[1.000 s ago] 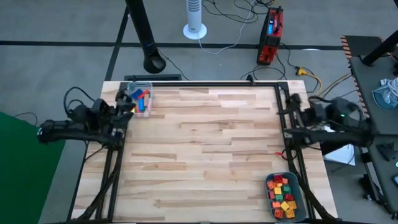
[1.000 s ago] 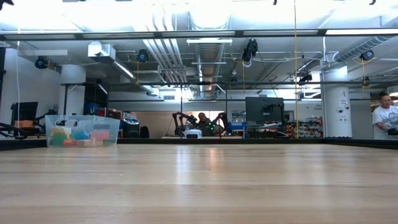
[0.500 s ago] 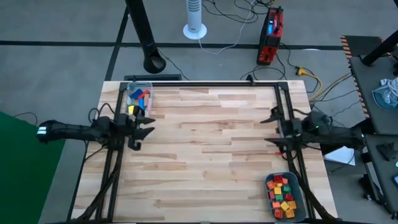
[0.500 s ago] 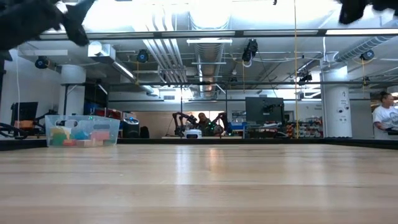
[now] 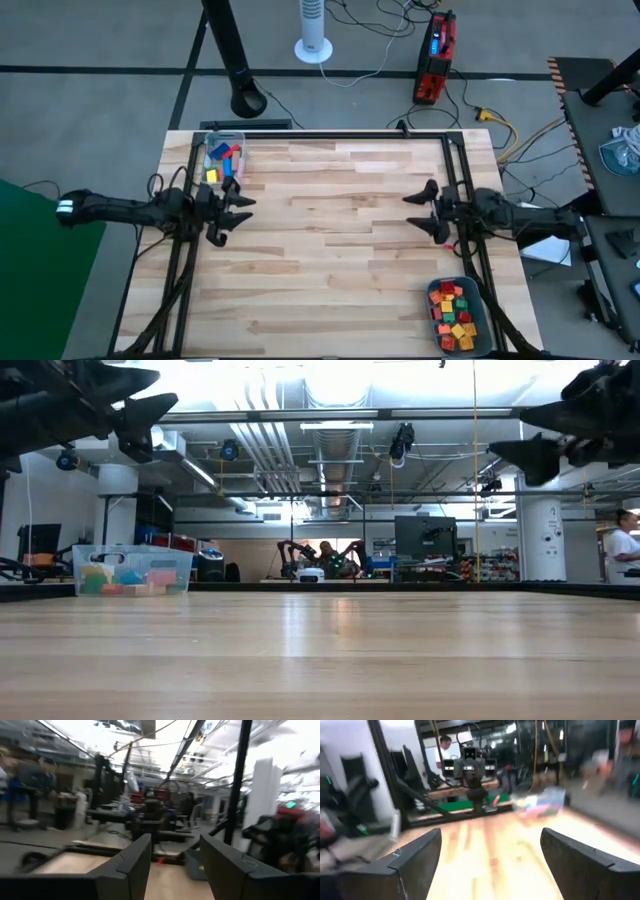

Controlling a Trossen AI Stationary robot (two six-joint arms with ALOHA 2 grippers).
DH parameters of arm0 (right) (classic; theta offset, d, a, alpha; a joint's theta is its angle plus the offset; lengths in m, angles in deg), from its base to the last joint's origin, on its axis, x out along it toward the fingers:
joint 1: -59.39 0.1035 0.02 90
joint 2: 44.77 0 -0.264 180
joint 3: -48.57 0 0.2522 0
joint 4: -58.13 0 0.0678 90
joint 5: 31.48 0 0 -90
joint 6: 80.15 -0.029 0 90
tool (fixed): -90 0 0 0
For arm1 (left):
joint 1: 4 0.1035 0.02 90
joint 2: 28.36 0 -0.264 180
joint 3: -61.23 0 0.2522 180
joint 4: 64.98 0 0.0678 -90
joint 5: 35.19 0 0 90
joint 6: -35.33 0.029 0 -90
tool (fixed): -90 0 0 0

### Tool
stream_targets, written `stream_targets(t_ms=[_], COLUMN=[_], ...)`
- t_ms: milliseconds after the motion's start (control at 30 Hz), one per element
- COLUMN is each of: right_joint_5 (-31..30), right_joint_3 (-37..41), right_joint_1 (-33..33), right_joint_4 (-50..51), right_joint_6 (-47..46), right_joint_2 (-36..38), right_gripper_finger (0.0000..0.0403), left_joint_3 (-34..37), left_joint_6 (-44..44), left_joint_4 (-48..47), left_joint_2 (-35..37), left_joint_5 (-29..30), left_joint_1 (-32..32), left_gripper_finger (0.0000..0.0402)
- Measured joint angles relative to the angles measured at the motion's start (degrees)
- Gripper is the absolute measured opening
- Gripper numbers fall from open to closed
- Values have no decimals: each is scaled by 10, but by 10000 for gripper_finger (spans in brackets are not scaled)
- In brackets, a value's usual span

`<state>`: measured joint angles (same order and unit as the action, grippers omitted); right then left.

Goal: Sort blocks by size
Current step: Return to Home Position

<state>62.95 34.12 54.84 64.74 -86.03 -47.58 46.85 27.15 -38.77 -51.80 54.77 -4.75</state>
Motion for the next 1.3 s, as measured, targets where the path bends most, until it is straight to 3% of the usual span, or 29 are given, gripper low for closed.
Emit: stream_targets(t_ms=[167, 300, 833, 1300], right_joint_5=[1, 0, 0, 0], right_joint_3=[0, 0, 0, 0], right_joint_1=[0, 0, 0, 0], right_joint_4=[47, 57, 59, 60], right_joint_6=[-170, -230, -231, -231], right_joint_2=[0, 0, 0, 0], right_gripper_finger=[329, 323, 301, 331], left_joint_3=[0, 0, -1, -1], left_joint_6=[-34, -28, -29, -29], left_joint_4=[7, -2, -3, -2], left_joint_2=[-15, -29, -89, -139], left_joint_5=[-10, -10, -10, -10], left_joint_1=[0, 0, 0, 0], left_gripper_finger=[155, 155, 155, 155])
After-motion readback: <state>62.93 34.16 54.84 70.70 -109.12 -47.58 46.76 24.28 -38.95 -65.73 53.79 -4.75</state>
